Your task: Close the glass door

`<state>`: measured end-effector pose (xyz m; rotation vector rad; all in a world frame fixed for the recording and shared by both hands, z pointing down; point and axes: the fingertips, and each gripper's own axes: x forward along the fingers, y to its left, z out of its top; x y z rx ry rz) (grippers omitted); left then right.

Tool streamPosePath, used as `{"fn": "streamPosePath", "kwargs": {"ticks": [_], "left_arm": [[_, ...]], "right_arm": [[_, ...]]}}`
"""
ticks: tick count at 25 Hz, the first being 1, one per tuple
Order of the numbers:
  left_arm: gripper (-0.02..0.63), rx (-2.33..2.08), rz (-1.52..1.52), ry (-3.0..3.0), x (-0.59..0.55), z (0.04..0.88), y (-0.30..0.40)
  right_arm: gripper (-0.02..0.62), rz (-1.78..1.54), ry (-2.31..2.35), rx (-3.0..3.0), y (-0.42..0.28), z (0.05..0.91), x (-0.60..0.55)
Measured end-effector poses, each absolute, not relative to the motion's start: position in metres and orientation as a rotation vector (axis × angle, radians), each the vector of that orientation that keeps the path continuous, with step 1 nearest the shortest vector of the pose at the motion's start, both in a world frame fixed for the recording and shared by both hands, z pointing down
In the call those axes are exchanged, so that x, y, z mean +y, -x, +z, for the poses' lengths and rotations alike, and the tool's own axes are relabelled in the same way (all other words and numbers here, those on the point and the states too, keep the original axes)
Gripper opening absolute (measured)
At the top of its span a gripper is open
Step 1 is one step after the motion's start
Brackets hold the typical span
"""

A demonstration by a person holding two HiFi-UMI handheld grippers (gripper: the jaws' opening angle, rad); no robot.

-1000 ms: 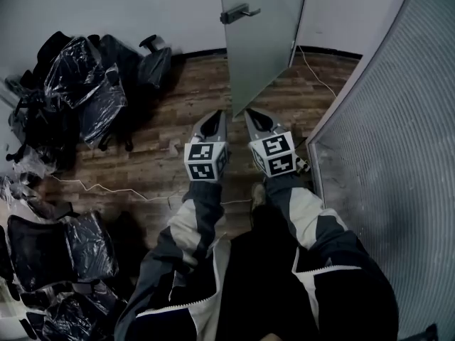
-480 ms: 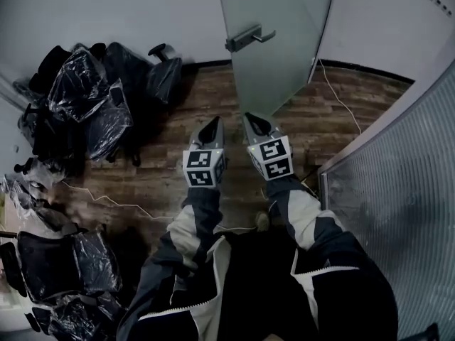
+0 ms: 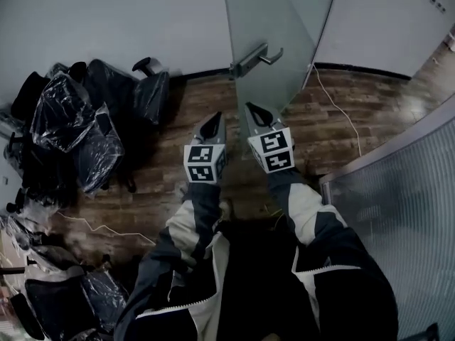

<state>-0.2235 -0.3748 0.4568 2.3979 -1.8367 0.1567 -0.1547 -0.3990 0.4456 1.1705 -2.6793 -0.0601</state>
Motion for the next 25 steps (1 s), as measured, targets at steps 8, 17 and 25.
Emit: {"fn": "streamPosePath", "kwargs": {"ticks": [8, 17, 25], "left_arm": [[0.0, -1.582, 0.145, -2.616, -0.476, 0.434, 0.254], [0.0, -1.487, 0.145, -2.672, -0.504, 0.436, 0.26], [0.0, -1.465, 0.136, -2.683, -0.514, 0.441, 0.274]], "right_arm": [[0.006, -0.08, -1.453, -2.525, 0.189, 0.418, -0.494], [0.246, -0.108, -1.659, -2.409, 0.191, 0.395, -0.553], [0.219, -0.164, -1.796, -2.276, 0.184, 0.389, -0.585]]}}
